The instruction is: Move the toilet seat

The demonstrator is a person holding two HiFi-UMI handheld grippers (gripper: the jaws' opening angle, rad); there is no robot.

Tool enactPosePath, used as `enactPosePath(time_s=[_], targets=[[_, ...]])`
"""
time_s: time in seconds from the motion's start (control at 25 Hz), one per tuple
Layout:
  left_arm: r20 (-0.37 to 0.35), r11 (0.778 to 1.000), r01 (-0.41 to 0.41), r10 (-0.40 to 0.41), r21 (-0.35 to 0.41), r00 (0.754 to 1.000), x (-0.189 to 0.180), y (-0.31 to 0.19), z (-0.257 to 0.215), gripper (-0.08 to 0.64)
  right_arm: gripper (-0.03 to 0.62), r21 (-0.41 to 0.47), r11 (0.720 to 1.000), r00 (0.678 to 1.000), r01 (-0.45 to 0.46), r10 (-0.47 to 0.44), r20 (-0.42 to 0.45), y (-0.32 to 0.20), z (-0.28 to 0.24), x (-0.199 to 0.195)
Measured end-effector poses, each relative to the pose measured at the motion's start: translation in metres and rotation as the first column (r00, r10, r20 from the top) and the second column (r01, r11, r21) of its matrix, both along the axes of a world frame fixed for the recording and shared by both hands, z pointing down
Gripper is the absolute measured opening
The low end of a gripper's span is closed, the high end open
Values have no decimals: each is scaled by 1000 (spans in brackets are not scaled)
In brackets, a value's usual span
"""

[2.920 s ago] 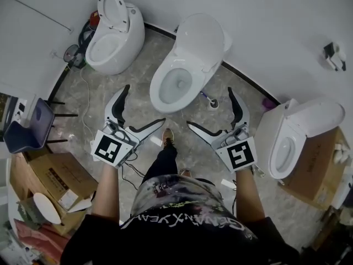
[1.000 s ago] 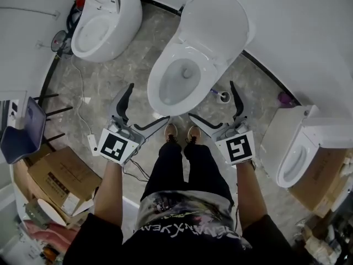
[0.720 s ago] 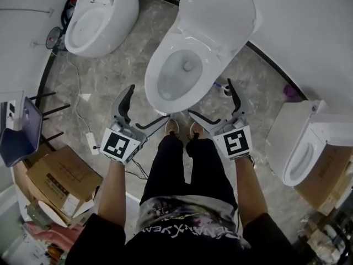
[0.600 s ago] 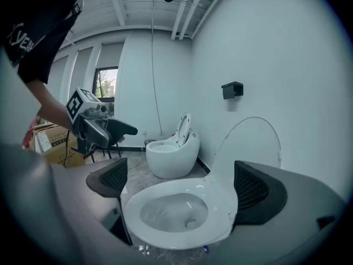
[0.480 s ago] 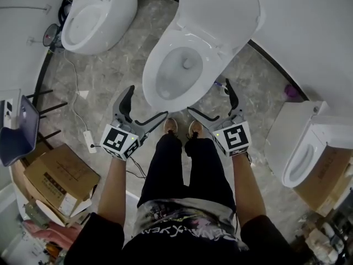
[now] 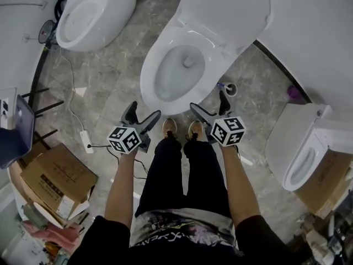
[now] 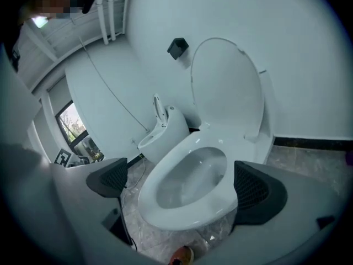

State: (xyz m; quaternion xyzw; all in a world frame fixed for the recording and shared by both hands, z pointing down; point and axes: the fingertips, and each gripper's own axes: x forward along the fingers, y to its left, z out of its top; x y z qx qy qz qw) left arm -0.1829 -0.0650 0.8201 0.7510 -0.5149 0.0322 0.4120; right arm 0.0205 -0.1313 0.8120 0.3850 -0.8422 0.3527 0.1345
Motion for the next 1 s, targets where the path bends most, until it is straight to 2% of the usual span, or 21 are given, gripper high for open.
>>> enactPosePath(time_s=[0.2,0.44,0.56,0.76,0.88,1.0], targets=[[-13,996,17,-18,-88,1000,-3,11,56,540,584,-95,995,1000,-15,13,-29,15,63,2],[-93,979,103,-121,-176,988,-16,12,105,540,584,-202,978,998,-61,62,0,19,116,2],[-140,971,139,-168,-192,976,-15,9,116,540,584,-237,968,996,-81,90,28,19,130,-1],[-171,964,148,-187,-221,967,-8,12,128,540,584,-283,955,992,-90,110,54,25,141,-8],[-204,963,146,-193,-227,960,0,10,130,538,583,-326,942,987,-84,123,103,28,147,-17],[-218,955,182,-235,-236,947,2,7,133,538,566,-360,927,973,-106,171,153,28,151,-22]])
